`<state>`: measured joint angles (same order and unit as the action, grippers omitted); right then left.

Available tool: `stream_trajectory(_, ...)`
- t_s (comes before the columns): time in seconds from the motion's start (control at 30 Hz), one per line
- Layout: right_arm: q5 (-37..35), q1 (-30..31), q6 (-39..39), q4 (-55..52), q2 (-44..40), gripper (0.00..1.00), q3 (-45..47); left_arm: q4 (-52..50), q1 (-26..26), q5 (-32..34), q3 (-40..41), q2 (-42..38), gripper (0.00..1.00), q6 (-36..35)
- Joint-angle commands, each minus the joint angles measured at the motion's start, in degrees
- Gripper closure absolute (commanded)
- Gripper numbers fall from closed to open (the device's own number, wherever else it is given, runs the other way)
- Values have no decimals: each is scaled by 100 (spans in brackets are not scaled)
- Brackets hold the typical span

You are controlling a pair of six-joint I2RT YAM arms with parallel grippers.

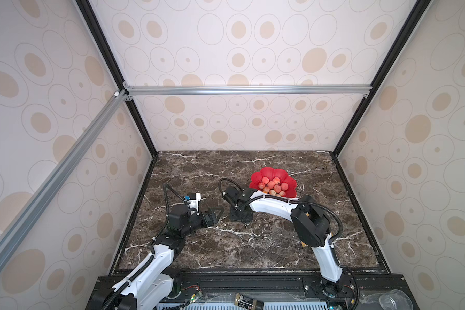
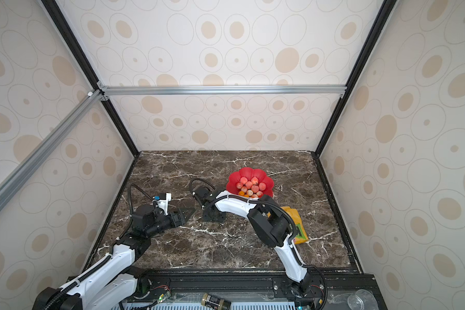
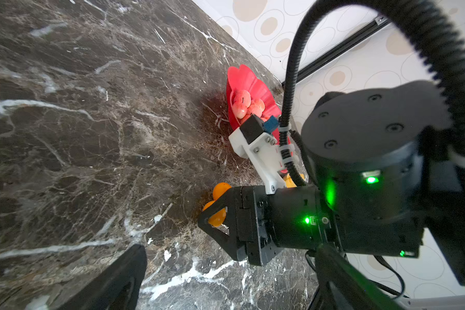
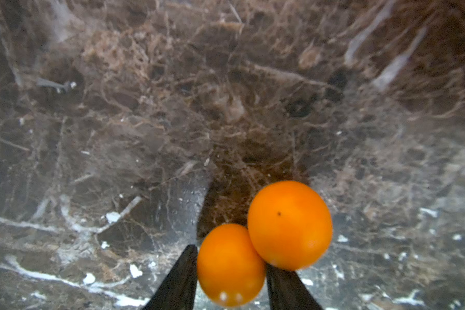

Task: Arrange fruit in a fruit bowl
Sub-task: Pick up the fruit from the center of the table.

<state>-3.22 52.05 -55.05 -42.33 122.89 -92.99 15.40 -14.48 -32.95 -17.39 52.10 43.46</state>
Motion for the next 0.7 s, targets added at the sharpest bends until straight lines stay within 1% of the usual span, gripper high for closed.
stream_trajectory(0.0, -47, -16, -68, -127, 112, 57, -96, 104, 64, -54, -125, -5, 1, -57)
stream_trajectory(0.67, -29, -18, -43, -119, 108, 62, -75, 106, 68, -54, -107, -53, 1, -53)
